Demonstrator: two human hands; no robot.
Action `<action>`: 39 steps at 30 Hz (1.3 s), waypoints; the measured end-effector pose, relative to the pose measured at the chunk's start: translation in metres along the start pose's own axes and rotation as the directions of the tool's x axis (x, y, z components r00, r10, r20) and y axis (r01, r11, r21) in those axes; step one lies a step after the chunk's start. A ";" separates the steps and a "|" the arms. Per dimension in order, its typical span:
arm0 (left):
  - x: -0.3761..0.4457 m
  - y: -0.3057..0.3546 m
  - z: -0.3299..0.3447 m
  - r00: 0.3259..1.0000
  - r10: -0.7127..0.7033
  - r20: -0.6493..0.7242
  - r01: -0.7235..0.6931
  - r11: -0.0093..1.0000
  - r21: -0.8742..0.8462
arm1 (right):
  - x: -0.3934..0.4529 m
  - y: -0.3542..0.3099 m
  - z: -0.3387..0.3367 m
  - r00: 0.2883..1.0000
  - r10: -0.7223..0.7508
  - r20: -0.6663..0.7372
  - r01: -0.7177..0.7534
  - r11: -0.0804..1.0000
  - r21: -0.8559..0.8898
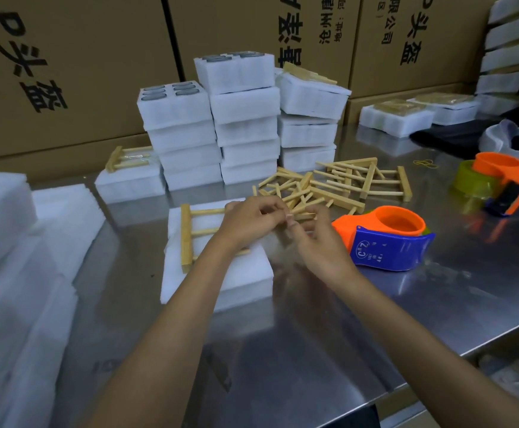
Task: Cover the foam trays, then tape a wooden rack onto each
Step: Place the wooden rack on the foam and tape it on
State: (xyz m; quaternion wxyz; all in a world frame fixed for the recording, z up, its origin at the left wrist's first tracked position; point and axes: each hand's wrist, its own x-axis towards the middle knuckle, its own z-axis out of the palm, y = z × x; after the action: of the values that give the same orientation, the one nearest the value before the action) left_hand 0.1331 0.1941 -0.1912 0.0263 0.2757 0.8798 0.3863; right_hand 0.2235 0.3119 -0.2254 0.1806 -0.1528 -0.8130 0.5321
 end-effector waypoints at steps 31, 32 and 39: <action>-0.067 -0.152 -0.049 0.828 -0.544 -0.135 0.476 0.809 -0.343 | -0.010 0.014 0.056 0.972 0.218 0.089 -0.228 0.965 0.127; -0.066 -0.154 -0.050 0.841 -0.526 -0.127 0.447 0.807 -0.385 | -0.013 0.009 0.060 0.957 0.253 0.142 -0.278 0.938 0.205; -0.072 -0.126 -0.070 0.968 -0.250 -0.023 0.001 0.094 -0.996 | 0.004 -0.044 0.086 0.974 0.049 0.222 -0.171 0.802 0.573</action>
State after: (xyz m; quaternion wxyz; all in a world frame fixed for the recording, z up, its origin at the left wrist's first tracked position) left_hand 0.1170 0.0414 -0.2417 0.1542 0.0734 0.4134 0.8944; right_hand 0.1784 0.2271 -0.2158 0.1068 -0.0834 -0.6117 0.7794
